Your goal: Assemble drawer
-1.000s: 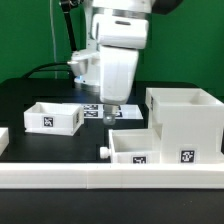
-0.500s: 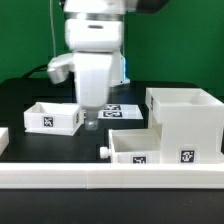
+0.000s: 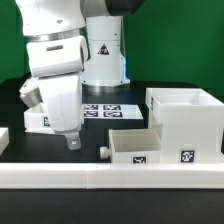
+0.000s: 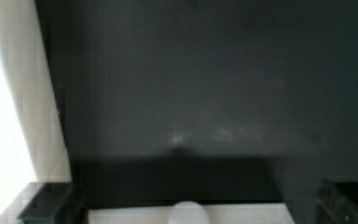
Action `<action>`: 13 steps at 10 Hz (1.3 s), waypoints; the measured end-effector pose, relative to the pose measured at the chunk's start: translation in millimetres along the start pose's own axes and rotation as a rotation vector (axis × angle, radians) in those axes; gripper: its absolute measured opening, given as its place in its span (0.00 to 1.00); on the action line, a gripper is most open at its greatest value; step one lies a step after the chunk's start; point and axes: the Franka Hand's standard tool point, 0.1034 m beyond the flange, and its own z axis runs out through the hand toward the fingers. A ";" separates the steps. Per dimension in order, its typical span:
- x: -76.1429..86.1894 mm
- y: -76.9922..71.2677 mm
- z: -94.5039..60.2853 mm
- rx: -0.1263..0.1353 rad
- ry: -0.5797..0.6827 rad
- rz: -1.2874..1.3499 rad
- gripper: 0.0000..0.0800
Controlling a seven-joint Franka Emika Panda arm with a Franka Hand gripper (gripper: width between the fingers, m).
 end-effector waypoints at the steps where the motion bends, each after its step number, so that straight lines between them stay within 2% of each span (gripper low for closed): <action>1: 0.5 -0.1 0.6 0.001 0.000 -0.001 0.81; 3: 0.2 -0.7 1.8 0.003 0.000 0.000 0.81; 6: 20.6 -1.5 17.6 0.024 0.020 0.025 0.81; 7: 20.6 0.6 19.6 -0.001 0.014 0.024 0.81; 8: 21.3 -2.3 22.4 0.001 0.014 0.025 0.81; 9: 20.0 -0.8 24.5 -0.031 0.004 0.026 0.81; 11: 25.2 -0.3 26.3 -0.041 0.001 0.029 0.81; 12: 30.3 3.2 26.6 -0.064 -0.002 0.033 0.81; 13: 34.7 3.2 27.9 -0.064 -0.001 0.038 0.81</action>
Offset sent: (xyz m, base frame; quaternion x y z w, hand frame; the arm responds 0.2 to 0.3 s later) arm 0.0122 0.0307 -0.0101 0.0175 0.0492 0.0127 0.9986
